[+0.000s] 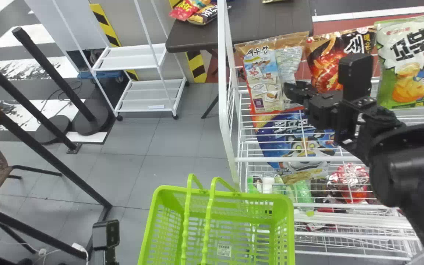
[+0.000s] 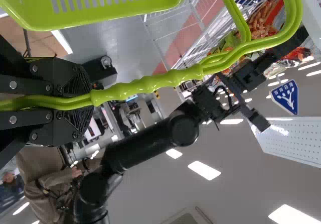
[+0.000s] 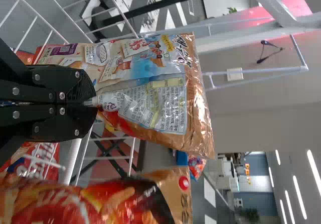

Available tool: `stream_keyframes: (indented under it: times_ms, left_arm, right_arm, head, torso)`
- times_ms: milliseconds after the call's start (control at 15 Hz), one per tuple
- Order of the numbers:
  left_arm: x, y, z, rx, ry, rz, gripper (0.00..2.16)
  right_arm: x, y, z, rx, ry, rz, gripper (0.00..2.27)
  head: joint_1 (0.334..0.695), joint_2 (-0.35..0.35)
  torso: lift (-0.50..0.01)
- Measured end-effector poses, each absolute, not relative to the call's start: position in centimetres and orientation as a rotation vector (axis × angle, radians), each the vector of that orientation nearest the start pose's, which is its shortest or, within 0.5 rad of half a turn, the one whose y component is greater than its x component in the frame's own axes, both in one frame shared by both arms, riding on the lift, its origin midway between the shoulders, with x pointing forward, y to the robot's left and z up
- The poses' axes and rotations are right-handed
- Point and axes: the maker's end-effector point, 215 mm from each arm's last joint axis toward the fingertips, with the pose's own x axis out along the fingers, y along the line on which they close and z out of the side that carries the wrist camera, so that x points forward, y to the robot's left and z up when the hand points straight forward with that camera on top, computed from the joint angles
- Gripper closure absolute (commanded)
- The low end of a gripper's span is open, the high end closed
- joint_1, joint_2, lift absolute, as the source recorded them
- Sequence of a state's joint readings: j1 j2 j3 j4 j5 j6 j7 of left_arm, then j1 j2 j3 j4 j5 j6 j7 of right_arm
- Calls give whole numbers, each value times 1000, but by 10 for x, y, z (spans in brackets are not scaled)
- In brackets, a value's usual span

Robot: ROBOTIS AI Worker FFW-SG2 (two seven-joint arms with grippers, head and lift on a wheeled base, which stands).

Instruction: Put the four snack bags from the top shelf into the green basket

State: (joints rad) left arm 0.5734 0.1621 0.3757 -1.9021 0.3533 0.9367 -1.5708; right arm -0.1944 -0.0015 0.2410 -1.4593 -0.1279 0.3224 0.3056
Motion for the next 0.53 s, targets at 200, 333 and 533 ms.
stream_keyframes:
  times_ms: [200,333,533]
  left_arm:
    - [212,182,-420,-951,679,-1142,2145]
    - [218,181,-418,-954,683,-1144,2145]
    - [225,177,-415,-961,685,-1150,2145]
  right_arm:
    - [566,-67,-361,136,235,488,2256]
    - [529,-81,-358,168,248,468,2256]
    - [465,-97,-362,212,302,454,2256]
  head:
    - [695,176]
    - [695,152]
    - [695,136]
  torso:
    - [0]
    - [0]
    - [0]
